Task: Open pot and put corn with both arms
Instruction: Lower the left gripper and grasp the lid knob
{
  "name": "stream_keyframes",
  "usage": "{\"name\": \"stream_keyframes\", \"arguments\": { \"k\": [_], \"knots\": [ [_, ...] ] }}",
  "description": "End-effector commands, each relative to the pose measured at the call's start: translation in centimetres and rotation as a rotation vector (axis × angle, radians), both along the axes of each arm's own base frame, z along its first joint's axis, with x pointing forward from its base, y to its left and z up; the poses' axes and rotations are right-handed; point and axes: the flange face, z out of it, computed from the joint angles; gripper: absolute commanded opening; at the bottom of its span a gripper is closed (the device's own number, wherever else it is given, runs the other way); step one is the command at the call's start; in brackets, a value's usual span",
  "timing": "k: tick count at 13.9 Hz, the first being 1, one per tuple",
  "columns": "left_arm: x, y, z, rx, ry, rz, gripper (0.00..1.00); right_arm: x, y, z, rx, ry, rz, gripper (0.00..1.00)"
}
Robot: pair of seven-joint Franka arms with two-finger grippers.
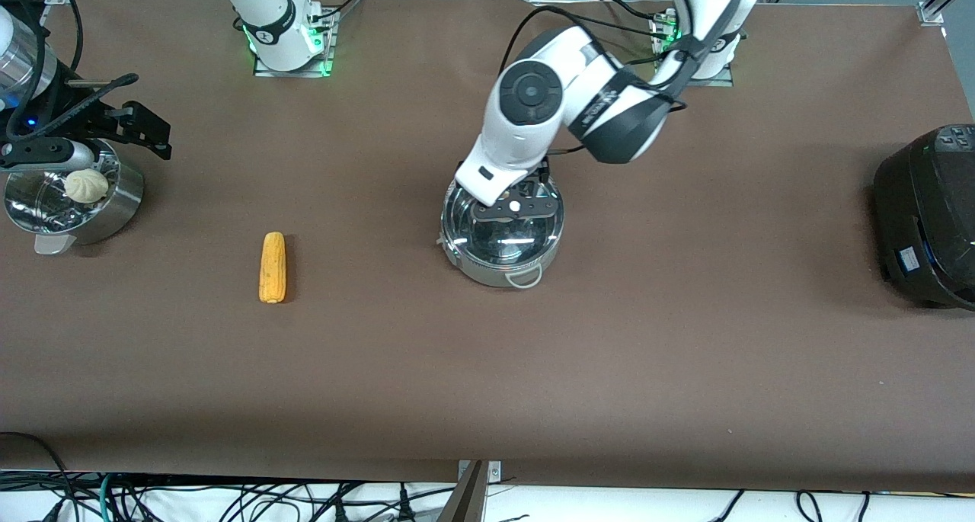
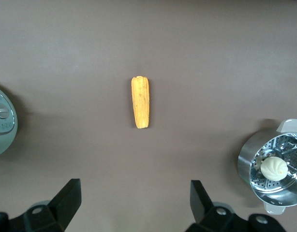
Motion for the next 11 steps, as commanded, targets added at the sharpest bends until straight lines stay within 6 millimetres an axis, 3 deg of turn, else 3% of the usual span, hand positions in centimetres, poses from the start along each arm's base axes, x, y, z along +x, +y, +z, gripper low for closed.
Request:
{"name": "stream_keyframes", "arguments": {
  "k": [1,11],
  "knots": [
    [0.6,-0.5,-1.5,0.049,-0.035,-0.035,1.0,0.5,-0.1,0.8,0.014,-0.029,-0.005,1.0],
    [0.3,-0.6,-4.2,0.073,-0.001,-0.044,1.0,0.7,-0.6,0.5,0.011,-0.023,-0.014,1.0]
  ]
}}
